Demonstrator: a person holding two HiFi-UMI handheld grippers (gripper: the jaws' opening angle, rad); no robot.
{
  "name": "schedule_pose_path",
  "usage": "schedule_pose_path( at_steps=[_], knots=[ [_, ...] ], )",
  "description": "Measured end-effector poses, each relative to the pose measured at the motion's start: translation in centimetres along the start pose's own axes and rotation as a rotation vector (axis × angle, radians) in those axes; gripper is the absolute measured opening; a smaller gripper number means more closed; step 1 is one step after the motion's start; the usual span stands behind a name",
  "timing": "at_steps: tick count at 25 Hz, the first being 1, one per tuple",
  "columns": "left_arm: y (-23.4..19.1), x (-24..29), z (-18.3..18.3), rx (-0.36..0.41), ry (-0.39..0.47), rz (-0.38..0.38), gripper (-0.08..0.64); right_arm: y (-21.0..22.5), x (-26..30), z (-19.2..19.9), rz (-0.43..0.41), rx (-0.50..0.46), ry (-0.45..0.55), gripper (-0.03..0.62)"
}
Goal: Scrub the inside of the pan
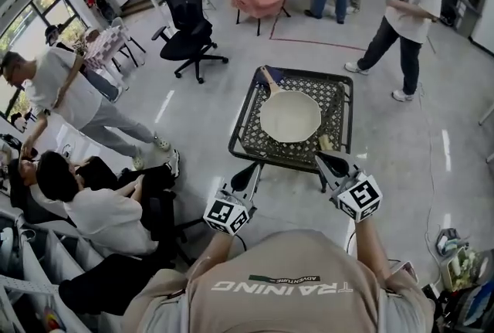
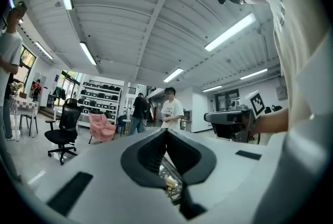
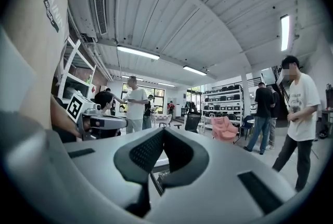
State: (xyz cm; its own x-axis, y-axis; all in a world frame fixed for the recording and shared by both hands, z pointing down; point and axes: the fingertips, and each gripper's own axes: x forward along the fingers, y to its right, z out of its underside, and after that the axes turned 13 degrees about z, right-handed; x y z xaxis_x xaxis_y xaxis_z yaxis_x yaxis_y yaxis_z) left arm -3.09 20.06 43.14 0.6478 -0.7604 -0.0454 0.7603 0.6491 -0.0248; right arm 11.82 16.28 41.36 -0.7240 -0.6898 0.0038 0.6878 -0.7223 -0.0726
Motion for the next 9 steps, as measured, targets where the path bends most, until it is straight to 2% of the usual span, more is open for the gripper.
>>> schedule_pose_path(
  at_steps=[9],
  knots=[
    [0.9, -0.3, 0.1, 0.000, -0.018, 0.004, 0.017, -0.5, -1.8, 1.0, 0.029, 0.025, -0.013, 0.017]
  ],
)
